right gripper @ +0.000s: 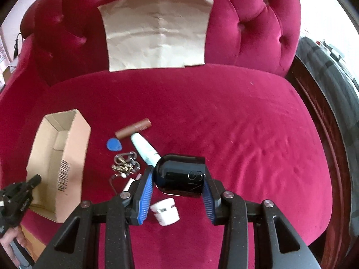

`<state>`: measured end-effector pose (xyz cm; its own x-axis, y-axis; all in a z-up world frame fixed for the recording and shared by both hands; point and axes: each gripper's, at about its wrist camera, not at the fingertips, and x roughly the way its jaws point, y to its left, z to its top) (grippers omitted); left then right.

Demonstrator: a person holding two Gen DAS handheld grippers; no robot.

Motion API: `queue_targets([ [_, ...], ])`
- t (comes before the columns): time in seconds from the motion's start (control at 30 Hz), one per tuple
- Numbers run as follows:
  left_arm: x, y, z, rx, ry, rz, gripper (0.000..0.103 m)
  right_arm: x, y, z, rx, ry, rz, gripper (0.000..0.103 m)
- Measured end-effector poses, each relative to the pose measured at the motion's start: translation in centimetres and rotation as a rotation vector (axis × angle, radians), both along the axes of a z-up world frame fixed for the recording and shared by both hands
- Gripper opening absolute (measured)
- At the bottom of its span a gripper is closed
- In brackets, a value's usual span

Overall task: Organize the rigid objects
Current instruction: 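Drop the black cap into the box with the right tool while the left holds the box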

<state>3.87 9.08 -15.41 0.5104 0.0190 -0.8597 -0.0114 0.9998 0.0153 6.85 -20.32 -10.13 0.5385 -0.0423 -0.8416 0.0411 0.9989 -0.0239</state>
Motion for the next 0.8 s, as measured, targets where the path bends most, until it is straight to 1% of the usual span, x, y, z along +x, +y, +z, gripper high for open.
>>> queue_targets([
  [0.4, 0.1, 0.0, -0.1, -0.014, 0.001, -0.001, 0.004, 0.5, 4.5, 2.4, 0.01, -0.085, 0.085, 0.042],
  [0.8, 0.1, 0.3, -0.1, -0.036, 0.004, 0.003, 0.004, 1.1, 8.9, 3.2, 0.067, -0.126, 0.169, 0.042],
])
